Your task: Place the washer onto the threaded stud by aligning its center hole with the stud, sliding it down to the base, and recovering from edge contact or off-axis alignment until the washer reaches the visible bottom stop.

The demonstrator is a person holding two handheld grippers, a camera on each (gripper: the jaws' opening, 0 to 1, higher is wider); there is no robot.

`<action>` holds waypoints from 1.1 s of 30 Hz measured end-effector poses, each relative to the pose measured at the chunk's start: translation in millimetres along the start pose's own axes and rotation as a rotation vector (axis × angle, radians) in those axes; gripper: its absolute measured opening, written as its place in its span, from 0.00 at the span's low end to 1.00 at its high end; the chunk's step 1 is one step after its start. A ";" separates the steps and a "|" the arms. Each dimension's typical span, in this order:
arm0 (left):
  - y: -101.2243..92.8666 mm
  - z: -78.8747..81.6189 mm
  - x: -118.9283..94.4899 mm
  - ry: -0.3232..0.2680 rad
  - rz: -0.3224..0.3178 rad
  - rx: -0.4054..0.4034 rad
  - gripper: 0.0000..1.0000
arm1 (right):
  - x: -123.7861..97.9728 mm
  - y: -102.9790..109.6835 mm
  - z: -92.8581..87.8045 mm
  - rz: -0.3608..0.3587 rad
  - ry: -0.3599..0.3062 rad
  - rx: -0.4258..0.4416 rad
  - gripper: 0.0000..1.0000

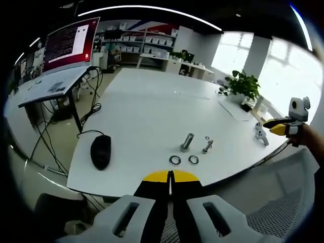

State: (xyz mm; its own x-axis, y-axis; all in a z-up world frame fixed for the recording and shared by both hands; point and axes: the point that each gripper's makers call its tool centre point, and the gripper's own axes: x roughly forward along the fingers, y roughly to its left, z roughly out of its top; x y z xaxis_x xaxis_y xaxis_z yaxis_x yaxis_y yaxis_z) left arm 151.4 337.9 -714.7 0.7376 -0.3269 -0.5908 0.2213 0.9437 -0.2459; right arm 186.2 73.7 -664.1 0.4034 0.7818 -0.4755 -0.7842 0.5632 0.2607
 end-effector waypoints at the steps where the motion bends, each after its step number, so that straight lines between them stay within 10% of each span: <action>1: 0.6 0.2 0.0 -0.002 0.001 -0.003 0.00 | 0.0 -1.6 0.2 0.004 0.006 -0.002 0.26; 15: -0.5 0.9 -1.1 -0.010 -0.008 -0.007 0.00 | 26.8 -53.8 -18.6 -0.048 0.253 -0.305 0.28; 33: -0.5 0.4 0.3 -0.005 -0.002 -0.012 0.00 | 89.0 -79.4 -50.3 0.044 0.536 -0.442 0.26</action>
State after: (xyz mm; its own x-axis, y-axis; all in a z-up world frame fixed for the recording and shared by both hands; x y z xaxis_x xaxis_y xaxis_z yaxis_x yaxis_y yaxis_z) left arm 151.8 337.4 -714.5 0.7402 -0.3287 -0.5866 0.2153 0.9423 -0.2563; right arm 260.6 85.1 -769.4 0.1676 0.4975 -0.8511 -0.9587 0.2833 -0.0231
